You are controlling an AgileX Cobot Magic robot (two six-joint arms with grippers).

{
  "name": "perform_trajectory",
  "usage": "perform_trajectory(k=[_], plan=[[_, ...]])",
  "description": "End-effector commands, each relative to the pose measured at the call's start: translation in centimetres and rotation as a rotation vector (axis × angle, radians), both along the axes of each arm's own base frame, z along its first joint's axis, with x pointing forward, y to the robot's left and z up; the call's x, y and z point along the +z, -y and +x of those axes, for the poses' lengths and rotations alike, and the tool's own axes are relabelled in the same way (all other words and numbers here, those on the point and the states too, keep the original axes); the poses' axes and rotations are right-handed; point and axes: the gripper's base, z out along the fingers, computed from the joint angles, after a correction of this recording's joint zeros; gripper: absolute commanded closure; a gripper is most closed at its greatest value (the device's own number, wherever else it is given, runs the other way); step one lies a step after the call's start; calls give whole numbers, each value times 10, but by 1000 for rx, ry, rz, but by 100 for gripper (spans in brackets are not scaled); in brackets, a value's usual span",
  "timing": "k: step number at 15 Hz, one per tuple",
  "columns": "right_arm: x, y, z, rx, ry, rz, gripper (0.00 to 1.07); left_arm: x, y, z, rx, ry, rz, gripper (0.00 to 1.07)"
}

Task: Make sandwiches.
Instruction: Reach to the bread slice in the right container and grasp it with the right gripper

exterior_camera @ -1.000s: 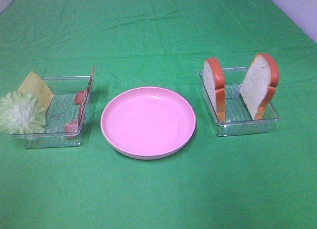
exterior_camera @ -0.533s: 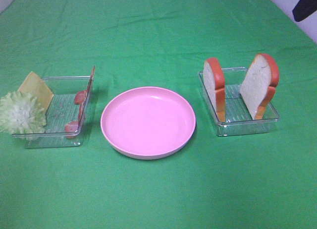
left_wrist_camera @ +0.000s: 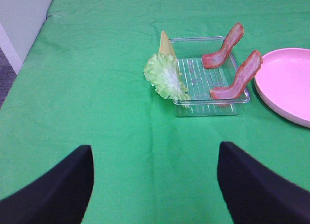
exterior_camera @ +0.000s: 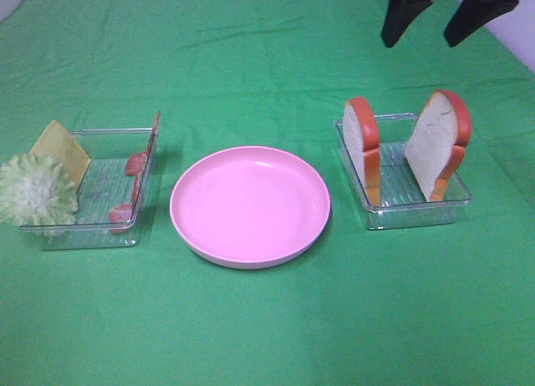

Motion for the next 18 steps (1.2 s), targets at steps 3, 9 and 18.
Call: perform_trajectory(k=[3,9,18], plan=[[-34,-32,1,39,-151,-33,33,-1,1,-2,-3,14,-7,38],[-81,-38,22,9,-188,-40,33,-1,1,-2,-3,14,-7,38],[-119,-37,37,-14,-202,-96,65,-1,1,-2,-3,14,-7,38]])
